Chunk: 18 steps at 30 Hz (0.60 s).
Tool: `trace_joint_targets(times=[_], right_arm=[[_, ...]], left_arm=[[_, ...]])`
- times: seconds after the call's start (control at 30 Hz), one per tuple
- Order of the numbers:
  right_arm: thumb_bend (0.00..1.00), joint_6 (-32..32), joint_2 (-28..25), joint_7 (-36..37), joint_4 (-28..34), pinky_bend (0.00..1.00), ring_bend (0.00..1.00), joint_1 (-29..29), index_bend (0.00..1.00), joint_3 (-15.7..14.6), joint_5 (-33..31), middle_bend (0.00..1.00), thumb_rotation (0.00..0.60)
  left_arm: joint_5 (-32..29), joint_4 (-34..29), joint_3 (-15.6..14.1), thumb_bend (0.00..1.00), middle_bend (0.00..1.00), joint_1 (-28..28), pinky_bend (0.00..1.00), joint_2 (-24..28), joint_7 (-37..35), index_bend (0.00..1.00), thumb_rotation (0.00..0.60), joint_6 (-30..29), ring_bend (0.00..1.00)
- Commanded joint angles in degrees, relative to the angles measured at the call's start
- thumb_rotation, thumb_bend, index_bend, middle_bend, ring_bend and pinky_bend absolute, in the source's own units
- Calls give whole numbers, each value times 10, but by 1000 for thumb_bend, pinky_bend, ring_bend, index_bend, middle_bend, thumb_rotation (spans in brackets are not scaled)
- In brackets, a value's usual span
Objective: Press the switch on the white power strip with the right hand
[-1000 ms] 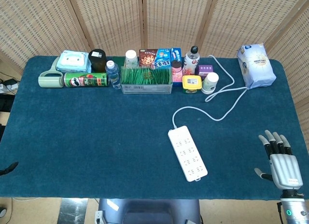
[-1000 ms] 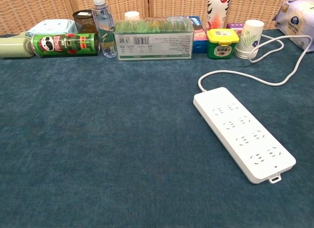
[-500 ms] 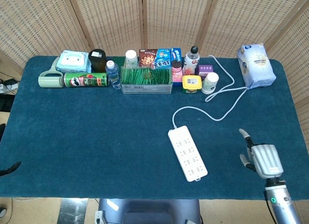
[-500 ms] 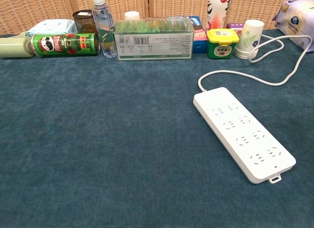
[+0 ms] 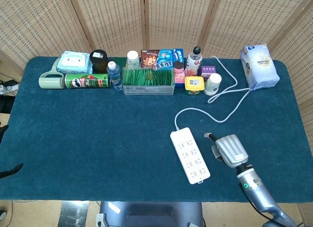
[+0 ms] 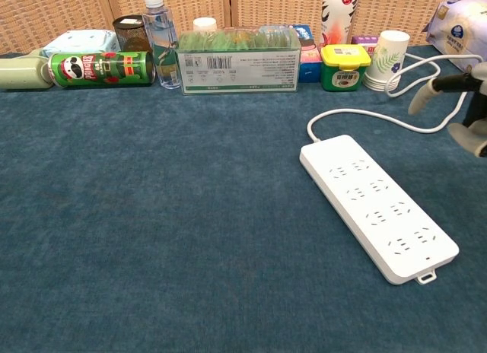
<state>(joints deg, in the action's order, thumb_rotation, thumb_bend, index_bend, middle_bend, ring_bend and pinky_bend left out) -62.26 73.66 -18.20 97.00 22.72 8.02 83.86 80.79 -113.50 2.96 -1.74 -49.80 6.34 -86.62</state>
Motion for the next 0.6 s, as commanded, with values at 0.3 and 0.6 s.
trace_joint_targets(times=[0.3,0.6], right_arm=[[660,91,75,-161,32,1000,1000,108,331,48,-168,986,600],[658,84,117,-248,36,1000,1000,159,330,49,-253,982,600]], left_arm=[[-11,-2,3,132,0,-4,22,-2,6,0,600,6,0],[-18,0,5,131,0,-5,21,2,-5,0,600,10,0]])
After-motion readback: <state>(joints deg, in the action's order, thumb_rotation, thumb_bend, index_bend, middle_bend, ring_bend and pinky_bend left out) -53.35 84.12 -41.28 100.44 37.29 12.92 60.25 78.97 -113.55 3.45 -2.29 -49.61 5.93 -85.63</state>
